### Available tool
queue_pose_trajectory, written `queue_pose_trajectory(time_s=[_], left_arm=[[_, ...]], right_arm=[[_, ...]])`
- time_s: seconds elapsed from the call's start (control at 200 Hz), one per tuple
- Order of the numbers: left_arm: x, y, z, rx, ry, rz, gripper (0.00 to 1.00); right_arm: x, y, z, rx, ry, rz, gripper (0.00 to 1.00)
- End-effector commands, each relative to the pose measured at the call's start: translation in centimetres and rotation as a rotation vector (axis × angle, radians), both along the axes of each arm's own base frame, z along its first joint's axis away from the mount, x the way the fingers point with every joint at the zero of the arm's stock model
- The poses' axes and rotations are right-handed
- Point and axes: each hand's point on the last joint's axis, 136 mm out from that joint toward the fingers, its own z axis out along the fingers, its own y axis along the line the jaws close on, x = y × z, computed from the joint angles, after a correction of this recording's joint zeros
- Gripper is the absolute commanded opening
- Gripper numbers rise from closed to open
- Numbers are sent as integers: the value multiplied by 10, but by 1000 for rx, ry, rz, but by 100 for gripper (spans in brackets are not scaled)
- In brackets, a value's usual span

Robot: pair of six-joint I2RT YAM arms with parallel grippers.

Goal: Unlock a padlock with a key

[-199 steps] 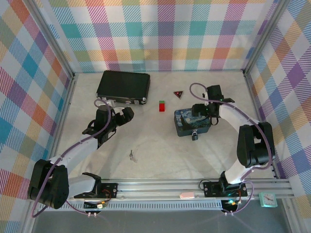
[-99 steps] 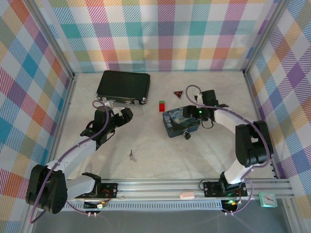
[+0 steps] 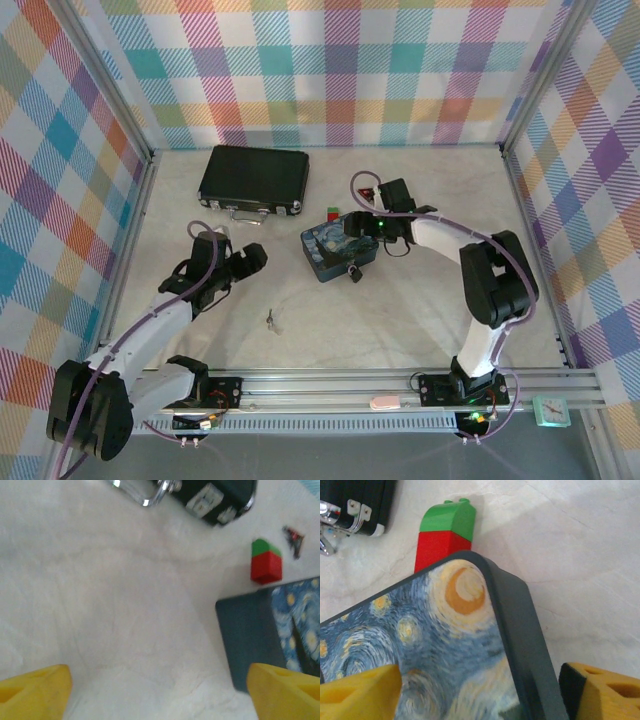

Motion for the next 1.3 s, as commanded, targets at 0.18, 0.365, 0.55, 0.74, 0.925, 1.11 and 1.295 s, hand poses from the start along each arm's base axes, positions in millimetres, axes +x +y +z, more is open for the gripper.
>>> queue_pose_trajectory(time_s=[0.18,0.365,0.55,0.74,0.925,1.11,1.295], left_arm=[[-92,-18,-49,125,284,-188,67],[-119,-28,-66,194,330,-246,52],[-121,-47,-75,271,331,-317,39],[-117,-69,-86,294,345,-346,27],[-103,-101,-84,228,317,-356,17],[-84,-151,-85,89,311,-386,21],[-77,-143,-74,102,283,-330,47]], right_arm=[[-16,-37,44,-110,-81,-107,99],[-25,-46,40,-123,-74,-139,99],[-30,-49,38,-115,-70,-150,99],[-37,-56,45,-133,-88,-155,99],[-46,-58,54,-121,-101,-146,99],[-62,-38,56,-13,-56,-74,99],[-96,-9,54,-13,-62,62,99]])
